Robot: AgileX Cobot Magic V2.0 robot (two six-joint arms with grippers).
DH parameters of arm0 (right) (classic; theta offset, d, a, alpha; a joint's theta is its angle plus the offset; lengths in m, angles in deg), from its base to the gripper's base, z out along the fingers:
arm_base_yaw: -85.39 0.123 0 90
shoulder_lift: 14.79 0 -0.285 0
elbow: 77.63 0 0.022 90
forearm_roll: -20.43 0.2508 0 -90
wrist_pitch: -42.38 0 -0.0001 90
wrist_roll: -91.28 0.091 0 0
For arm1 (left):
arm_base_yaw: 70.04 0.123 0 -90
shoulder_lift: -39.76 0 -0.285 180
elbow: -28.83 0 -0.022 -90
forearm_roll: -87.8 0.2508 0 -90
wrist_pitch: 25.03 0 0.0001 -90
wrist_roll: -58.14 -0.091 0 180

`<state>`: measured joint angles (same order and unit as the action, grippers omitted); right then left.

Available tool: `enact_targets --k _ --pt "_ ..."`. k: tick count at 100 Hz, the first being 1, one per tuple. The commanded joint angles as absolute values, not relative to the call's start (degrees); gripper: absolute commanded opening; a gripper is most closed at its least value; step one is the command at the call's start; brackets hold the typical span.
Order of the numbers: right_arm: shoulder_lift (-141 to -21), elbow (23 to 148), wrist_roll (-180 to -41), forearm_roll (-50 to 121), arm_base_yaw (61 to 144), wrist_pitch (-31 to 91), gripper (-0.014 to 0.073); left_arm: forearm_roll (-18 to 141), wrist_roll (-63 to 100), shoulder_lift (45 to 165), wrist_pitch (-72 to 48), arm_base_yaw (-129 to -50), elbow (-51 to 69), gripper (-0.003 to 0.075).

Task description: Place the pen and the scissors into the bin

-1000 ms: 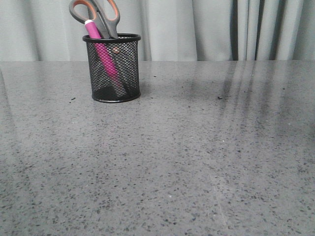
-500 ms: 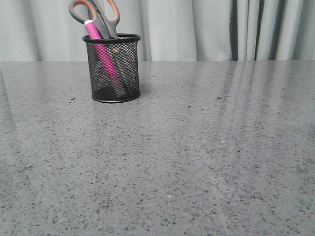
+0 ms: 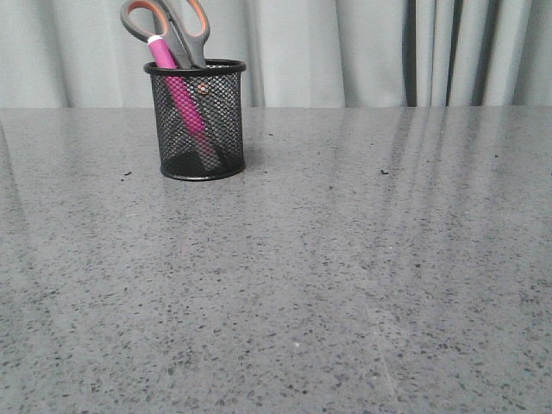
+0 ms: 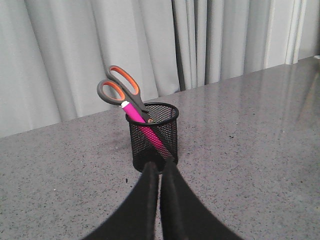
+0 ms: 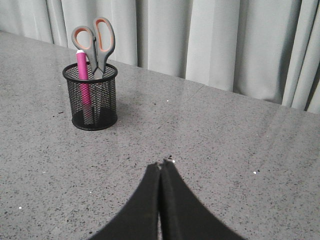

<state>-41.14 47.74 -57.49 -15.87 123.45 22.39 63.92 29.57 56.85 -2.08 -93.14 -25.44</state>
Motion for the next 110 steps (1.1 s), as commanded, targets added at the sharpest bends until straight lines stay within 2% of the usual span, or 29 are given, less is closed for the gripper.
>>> enact_targets --k 1,38,49,62,69,85,102,110 --pt "-41.4 49.0 -58.1 -17.0 123.5 25.8 -0.0071 62.7 30.1 57.4 -6.2 -92.9 -24.1 -0.0019" --pt "-41.4 49.0 -58.1 -17.0 123.5 25.8 -0.0071 64.7 29.7 57.4 -6.8 -92.5 -25.3 -0.0019" --pt "-41.4 49.0 -58.1 -17.0 123.5 25.8 -0.0071 73.4 29.1 57.4 -14.9 -90.0 -29.0 -0.0019" --pt "-41.4 49.0 -58.1 -17.0 123.5 25.8 -0.0071 73.5 32.6 56.5 -31.8 -84.6 -39.0 -0.0019" --pt "-41.4 49.0 -58.1 -17.0 123.5 25.8 -0.0071 74.5 35.6 55.1 -34.4 -82.5 -43.7 -0.0019" --pt "-41.4 49.0 -58.1 -17.0 123.5 25.8 -0.0071 82.6 48.2 49.7 -29.9 -80.1 -51.0 -0.0019" --pt "-41.4 49.0 -58.1 -17.0 123.5 25.8 -0.0071 91.9 62.4 45.4 -10.1 -77.6 -51.0 -0.0019" --pt "-41.4 49.0 -58.1 -17.0 123.5 25.8 -0.0071 91.4 62.6 45.5 -8.5 -76.1 -51.0 -0.0019"
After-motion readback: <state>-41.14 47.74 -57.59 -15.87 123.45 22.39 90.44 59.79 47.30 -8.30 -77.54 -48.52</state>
